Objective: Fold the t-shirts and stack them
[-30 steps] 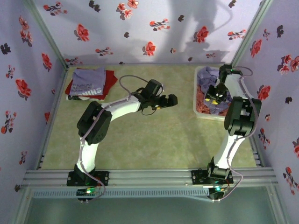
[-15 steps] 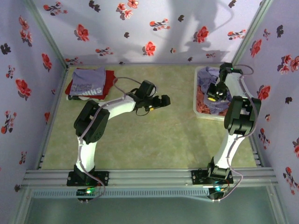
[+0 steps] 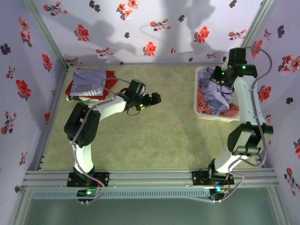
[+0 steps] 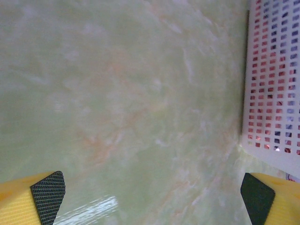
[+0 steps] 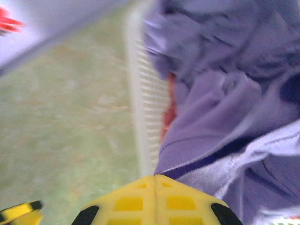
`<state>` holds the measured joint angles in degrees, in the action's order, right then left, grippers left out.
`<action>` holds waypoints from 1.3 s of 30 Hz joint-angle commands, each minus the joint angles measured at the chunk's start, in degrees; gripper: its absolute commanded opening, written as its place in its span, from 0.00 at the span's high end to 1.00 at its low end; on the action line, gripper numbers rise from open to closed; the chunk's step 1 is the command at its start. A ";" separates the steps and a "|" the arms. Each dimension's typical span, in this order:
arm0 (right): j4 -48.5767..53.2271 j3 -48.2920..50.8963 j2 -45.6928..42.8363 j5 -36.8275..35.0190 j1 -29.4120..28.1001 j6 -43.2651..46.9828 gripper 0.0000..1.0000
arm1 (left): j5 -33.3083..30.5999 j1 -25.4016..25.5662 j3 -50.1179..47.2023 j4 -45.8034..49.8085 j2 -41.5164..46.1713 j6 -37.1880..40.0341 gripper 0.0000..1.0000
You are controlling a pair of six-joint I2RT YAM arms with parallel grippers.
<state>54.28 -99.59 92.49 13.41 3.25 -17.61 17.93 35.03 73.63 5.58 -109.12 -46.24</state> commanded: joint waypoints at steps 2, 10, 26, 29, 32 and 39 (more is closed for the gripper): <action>-2.05 -6.52 -3.66 6.35 -5.43 -0.84 1.00 | -1.62 -1.72 -2.67 2.57 5.26 2.63 0.01; -4.62 -18.09 -7.00 6.28 -24.08 -3.28 1.00 | -3.90 -5.92 -8.40 6.08 13.12 3.14 0.01; 3.32 -5.33 -1.84 -18.62 -24.64 -5.08 0.64 | 0.65 -9.01 -12.63 8.78 21.57 8.43 0.01; -1.65 3.85 -1.50 -14.09 -15.82 -6.19 0.46 | 6.79 -4.85 -7.12 4.40 13.00 6.56 0.01; -3.30 8.54 0.33 -14.02 -9.61 -4.88 0.43 | 5.70 0.81 0.90 2.18 4.50 9.07 0.01; -3.69 8.15 8.52 -14.03 -2.03 -0.73 0.41 | 5.72 7.89 24.42 5.21 -17.55 11.71 0.01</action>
<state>51.62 -89.93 98.85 -0.84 -0.21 -20.71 21.30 42.09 92.36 10.92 -121.43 -36.18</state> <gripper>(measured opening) 0.588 0.994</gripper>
